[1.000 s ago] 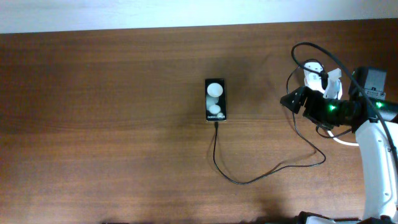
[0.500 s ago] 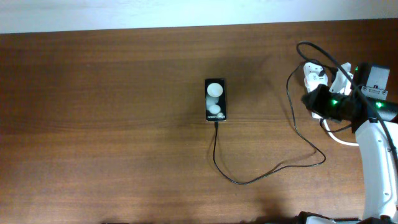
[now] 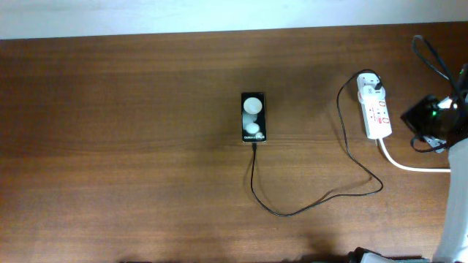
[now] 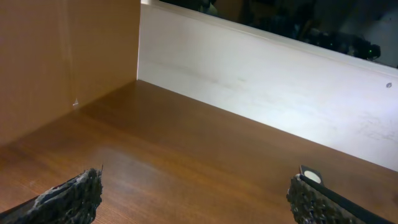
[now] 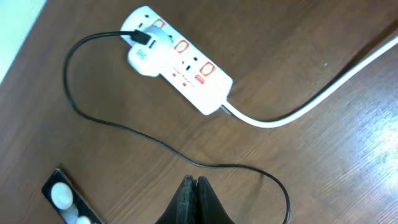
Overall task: Plug charger to phone and switch on socket
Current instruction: 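Reach the right gripper up over the power strip switch, then press the red switch beside the plugged charger with the right gripper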
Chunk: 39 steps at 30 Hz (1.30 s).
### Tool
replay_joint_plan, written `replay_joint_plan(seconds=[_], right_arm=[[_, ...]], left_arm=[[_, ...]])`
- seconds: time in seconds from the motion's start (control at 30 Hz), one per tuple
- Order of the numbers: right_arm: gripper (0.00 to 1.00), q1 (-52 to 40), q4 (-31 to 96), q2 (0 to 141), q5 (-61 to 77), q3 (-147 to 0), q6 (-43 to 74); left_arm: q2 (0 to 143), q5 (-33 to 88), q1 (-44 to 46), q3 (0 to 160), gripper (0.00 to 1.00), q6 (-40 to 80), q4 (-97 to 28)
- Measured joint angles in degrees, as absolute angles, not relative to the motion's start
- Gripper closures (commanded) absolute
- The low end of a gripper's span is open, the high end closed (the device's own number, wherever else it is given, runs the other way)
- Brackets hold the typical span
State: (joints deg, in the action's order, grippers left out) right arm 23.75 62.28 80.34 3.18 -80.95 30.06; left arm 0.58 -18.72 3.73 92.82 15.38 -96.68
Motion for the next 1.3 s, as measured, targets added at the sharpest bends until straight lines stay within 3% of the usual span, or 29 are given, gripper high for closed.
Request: replay_joint_plan(seconds=[0.3, 0.5, 0.77, 1.3], right_arm=[[0.96, 25.54, 57.34, 100.95, 6.83, -81.43, 30.2], [0.96, 25.54, 49.1, 102.32, 7.7, -81.56, 31.18], [0.96, 25.54, 52.29, 110.17, 8.05, -95.79, 32.93], [0.96, 22.65, 46.04, 123.37, 9.34, -96.44, 35.46]], left_arm=[[0.56, -18.72, 3.73, 92.82, 0.01, 15.38, -96.71], [0.56, -18.72, 3.73, 92.82, 0.01, 15.4, -96.68], [0.56, -18.74, 3.73, 92.82, 0.01, 15.38, -96.68], [0.56, -18.72, 3.73, 92.82, 0.01, 15.38, -96.68]])
